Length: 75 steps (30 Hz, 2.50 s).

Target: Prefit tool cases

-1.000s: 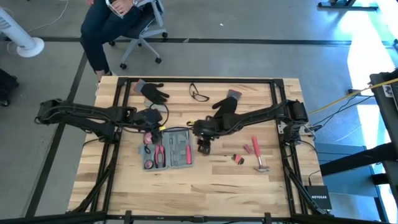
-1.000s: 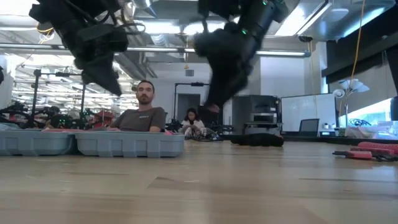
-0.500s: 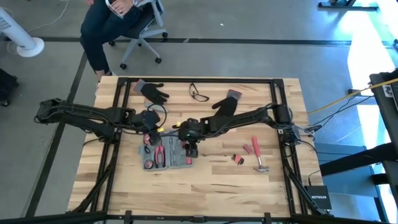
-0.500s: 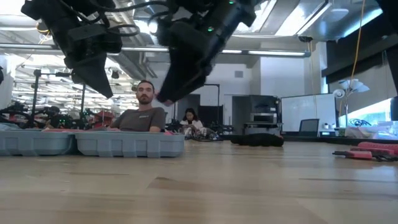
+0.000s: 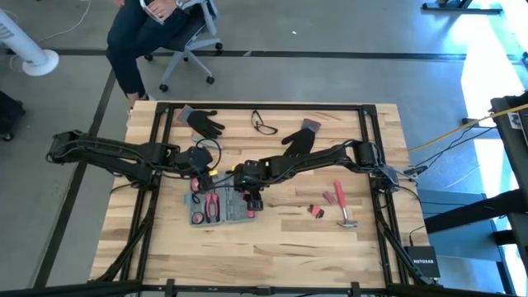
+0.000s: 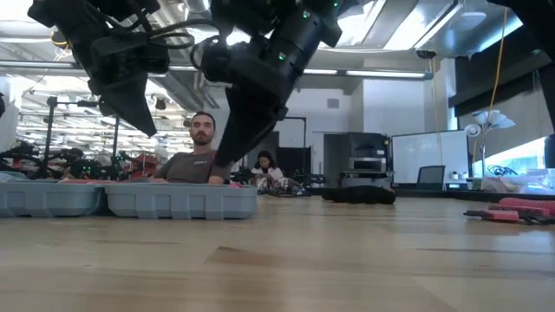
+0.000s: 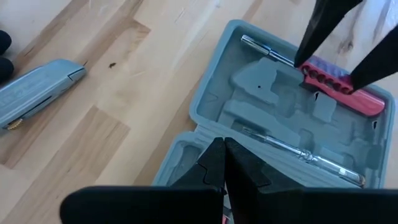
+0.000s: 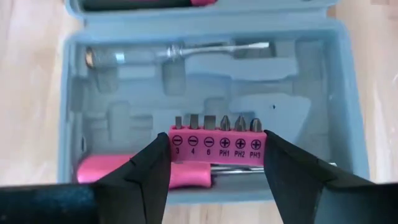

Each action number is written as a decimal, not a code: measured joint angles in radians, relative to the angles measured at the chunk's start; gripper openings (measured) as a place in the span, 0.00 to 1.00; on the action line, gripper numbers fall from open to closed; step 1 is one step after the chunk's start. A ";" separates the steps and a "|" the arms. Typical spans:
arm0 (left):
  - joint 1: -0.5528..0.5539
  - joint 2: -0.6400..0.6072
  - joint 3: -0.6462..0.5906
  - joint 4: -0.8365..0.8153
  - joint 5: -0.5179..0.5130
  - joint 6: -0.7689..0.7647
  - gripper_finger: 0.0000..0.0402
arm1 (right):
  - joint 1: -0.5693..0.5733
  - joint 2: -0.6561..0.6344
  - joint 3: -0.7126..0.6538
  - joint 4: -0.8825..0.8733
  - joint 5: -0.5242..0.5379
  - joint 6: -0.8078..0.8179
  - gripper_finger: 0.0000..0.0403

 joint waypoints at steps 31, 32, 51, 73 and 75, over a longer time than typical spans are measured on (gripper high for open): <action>-0.005 0.000 -0.038 0.006 0.002 -0.046 0.00 | 0.006 0.057 0.000 0.059 0.029 -0.052 0.55; -0.005 0.000 -0.038 0.007 0.002 -0.046 0.00 | 0.006 0.057 -0.001 0.058 0.041 -0.053 0.55; -0.005 0.000 -0.038 0.006 0.001 -0.044 0.00 | 0.005 0.056 -0.001 0.061 0.013 -0.017 0.55; -0.005 0.000 -0.038 0.006 0.002 -0.022 0.00 | -0.007 0.055 0.000 0.004 0.041 -0.024 0.78; -0.005 0.000 -0.038 0.006 0.002 -0.022 0.00 | -0.007 0.055 0.023 -0.022 0.068 -0.051 0.78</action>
